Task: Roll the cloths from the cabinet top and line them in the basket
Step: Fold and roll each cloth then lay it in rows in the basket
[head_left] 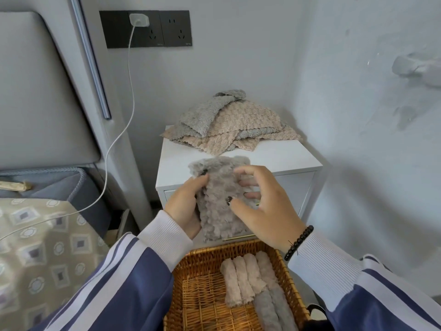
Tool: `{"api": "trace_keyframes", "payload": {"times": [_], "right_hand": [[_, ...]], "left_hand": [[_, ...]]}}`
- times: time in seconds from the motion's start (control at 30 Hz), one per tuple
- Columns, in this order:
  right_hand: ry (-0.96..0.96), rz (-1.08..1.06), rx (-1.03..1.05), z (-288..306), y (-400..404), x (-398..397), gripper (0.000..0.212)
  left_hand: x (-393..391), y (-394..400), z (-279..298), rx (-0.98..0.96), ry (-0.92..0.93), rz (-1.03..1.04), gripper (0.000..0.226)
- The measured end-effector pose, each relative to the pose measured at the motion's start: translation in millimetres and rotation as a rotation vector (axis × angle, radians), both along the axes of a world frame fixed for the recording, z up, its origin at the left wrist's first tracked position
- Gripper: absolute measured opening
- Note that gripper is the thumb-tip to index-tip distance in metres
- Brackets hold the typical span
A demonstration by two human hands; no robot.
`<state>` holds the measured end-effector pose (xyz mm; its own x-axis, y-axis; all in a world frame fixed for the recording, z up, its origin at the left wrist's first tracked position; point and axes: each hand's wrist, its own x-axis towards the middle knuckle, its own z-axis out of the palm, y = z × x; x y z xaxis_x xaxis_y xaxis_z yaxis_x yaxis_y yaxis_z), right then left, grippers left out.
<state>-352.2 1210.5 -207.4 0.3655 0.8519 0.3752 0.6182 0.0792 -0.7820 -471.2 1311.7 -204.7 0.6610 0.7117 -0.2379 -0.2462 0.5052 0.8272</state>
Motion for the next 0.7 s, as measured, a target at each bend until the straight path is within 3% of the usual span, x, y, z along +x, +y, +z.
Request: {"api": "trace_keyframes", "payload": {"times": [0.27,0.4,0.53,0.7], "right_hand": [[0.063,-0.153,-0.163,-8,2,-1,0.044],[0.013,-0.226,-0.15,-6,1,7,0.03],[0.026,-0.294,-0.131,0,-2,14,0.04],[-0.022,-0.185,-0.084,1,-7,2,0.036]], "left_hand": [[11,-15,-11,0.037,0.048,-0.179,0.031],[13,-16,-13,0.044,0.084,-0.14,0.034],[17,-12,-15,0.079,0.087,-0.043,0.03],[21,-14,-19,0.096,0.102,-0.062,0.036]]}}
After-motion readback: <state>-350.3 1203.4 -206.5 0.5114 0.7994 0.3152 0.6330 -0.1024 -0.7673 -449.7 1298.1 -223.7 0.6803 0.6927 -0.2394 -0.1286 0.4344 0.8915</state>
